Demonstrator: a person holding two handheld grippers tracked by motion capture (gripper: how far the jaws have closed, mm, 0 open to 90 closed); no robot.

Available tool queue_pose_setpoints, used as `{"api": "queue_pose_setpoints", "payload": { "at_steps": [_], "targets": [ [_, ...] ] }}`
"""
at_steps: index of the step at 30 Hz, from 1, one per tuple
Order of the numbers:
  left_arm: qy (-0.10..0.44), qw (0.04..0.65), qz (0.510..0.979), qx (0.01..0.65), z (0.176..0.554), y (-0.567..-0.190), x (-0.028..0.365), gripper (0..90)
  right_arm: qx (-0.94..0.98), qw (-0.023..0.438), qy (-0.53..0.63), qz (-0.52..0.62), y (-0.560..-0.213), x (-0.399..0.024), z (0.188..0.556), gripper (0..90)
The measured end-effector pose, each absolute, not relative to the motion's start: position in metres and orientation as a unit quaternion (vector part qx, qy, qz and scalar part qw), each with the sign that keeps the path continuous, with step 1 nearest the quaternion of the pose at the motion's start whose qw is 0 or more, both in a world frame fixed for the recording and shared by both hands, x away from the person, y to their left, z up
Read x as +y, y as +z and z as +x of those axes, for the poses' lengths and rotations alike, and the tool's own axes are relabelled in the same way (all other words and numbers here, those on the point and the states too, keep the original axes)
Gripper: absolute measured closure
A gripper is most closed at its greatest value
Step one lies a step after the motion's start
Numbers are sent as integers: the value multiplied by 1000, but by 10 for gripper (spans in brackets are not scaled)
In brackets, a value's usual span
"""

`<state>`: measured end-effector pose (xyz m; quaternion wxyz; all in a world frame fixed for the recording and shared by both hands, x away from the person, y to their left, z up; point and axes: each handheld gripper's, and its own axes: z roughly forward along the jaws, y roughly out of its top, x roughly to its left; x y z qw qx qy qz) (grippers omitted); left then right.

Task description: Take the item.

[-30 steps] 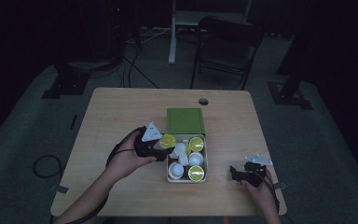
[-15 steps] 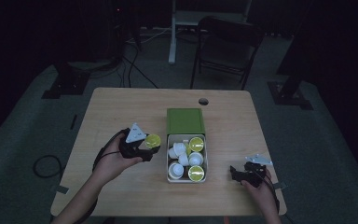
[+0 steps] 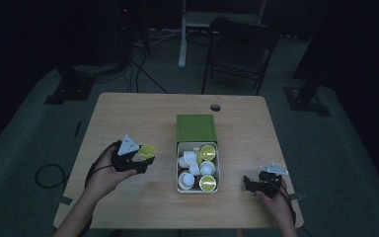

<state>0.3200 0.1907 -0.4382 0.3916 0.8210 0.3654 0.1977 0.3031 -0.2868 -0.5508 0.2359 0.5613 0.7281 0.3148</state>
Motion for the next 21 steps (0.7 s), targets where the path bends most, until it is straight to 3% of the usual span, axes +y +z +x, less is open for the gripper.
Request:
{"api": "queue_pose_setpoints", "payload": {
  "at_steps": [21],
  "targets": [
    [205,389,799,411,310,-463,226,384,728,236,315,561,-551,-287,303,118]
  ]
}}
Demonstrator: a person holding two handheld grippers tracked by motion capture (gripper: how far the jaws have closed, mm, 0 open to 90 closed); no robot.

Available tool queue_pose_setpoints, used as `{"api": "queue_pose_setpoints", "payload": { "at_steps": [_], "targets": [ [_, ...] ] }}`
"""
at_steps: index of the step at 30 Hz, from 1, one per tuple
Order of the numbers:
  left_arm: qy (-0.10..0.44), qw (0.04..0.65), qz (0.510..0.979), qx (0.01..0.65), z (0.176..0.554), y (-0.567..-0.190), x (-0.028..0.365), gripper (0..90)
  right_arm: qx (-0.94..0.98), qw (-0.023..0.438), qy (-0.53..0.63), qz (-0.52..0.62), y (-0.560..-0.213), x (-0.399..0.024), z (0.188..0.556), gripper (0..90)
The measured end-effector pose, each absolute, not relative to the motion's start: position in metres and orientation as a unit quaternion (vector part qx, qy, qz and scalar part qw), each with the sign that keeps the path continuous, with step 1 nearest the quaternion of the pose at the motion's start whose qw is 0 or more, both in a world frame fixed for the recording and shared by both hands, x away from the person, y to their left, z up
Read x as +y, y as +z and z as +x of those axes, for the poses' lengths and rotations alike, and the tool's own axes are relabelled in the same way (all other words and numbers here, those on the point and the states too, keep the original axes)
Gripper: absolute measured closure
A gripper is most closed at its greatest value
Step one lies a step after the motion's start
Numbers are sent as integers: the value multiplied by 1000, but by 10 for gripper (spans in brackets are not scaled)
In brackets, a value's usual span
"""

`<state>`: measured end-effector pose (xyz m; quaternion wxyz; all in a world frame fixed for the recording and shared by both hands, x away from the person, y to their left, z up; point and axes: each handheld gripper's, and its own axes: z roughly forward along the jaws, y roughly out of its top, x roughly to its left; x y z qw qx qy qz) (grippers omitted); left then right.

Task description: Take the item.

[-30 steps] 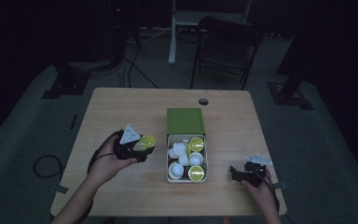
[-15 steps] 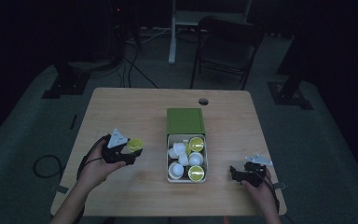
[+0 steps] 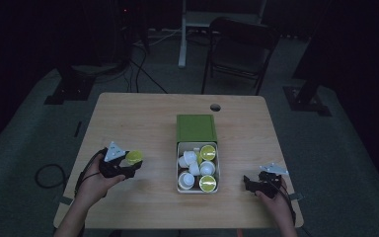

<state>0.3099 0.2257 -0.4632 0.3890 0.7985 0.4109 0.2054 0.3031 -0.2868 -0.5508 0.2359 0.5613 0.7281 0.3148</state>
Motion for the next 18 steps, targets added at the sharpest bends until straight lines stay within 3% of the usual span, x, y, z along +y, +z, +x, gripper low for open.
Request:
{"api": "queue_pose_setpoints", "payload": {
  "at_steps": [18],
  "targets": [
    [219,380,781,445,296,-492,259,384,728,236,315,561,-551,-287,303,118]
  ]
}}
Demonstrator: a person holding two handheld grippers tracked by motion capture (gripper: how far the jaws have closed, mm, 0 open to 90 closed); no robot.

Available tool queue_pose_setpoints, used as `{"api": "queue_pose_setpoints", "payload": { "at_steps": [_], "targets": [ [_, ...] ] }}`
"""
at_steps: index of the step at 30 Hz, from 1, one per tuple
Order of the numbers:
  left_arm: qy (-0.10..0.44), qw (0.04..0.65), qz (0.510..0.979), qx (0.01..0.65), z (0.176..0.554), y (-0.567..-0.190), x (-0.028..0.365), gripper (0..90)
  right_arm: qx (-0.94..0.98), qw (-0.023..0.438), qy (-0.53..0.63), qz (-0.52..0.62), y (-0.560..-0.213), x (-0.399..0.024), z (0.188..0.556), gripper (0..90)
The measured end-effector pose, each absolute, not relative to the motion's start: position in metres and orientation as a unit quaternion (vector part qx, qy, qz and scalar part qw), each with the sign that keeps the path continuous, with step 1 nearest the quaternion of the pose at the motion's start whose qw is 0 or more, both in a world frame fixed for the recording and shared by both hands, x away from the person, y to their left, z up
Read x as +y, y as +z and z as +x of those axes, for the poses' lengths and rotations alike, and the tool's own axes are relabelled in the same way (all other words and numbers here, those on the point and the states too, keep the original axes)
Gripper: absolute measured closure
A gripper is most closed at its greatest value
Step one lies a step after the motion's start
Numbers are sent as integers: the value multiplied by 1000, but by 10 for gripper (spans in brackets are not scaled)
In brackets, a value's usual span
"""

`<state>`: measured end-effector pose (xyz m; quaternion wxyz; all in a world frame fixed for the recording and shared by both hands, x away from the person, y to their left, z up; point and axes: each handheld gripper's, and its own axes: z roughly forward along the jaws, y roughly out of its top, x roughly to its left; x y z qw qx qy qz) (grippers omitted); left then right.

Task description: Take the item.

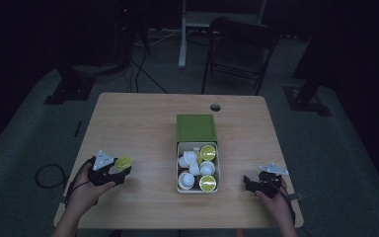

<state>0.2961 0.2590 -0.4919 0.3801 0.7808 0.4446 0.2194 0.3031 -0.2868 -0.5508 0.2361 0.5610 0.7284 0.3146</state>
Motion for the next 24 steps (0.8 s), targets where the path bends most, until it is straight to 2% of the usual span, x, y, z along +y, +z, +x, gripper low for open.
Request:
{"api": "queue_pose_setpoints", "payload": {
  "at_steps": [11,24],
  "targets": [
    [239,365,756,487,283,-512,284,383,728,236,315,561,-551,-287,303,118],
    [271,343,718,542,283,-518,300,383,728,236,315,561,-551,-287,303,118]
  ]
}}
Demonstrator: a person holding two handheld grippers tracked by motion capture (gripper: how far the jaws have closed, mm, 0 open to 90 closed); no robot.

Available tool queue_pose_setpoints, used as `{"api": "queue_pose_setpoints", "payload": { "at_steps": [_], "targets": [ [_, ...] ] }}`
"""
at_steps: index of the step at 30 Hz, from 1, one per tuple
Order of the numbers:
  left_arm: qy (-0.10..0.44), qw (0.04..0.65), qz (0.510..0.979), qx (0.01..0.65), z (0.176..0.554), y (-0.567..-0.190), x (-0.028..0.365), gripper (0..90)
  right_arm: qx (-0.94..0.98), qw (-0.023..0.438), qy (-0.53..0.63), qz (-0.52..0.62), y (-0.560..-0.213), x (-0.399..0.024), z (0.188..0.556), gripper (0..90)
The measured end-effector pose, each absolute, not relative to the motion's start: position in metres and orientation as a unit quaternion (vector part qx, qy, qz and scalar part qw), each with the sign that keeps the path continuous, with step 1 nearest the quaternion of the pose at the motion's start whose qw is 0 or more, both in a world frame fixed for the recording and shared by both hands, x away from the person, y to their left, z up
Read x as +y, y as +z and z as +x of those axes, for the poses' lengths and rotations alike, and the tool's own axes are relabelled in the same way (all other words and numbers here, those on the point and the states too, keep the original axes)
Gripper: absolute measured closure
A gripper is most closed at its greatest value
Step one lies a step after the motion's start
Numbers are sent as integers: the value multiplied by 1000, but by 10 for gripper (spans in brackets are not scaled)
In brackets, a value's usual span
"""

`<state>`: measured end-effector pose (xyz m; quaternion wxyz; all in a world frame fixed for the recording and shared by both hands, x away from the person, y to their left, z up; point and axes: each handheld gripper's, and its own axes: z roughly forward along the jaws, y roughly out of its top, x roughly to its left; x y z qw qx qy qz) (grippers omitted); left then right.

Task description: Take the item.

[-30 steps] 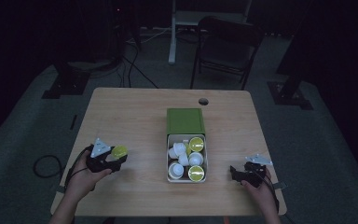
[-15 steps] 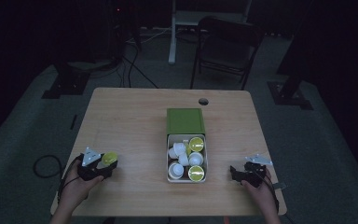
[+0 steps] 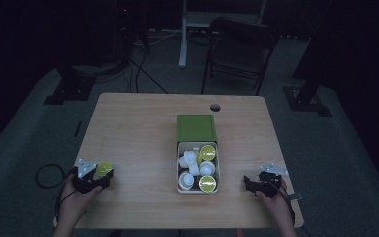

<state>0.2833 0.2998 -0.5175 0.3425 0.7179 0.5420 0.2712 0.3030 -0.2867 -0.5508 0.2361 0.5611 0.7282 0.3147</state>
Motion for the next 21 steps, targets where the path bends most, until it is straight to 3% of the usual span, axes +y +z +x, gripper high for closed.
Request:
{"api": "queue_pose_setpoints", "payload": {
  "at_steps": [21],
  "targets": [
    [293,328,690,575,302,-536,309,383,728,236,315,561,-551,-287,303,118]
  ]
}}
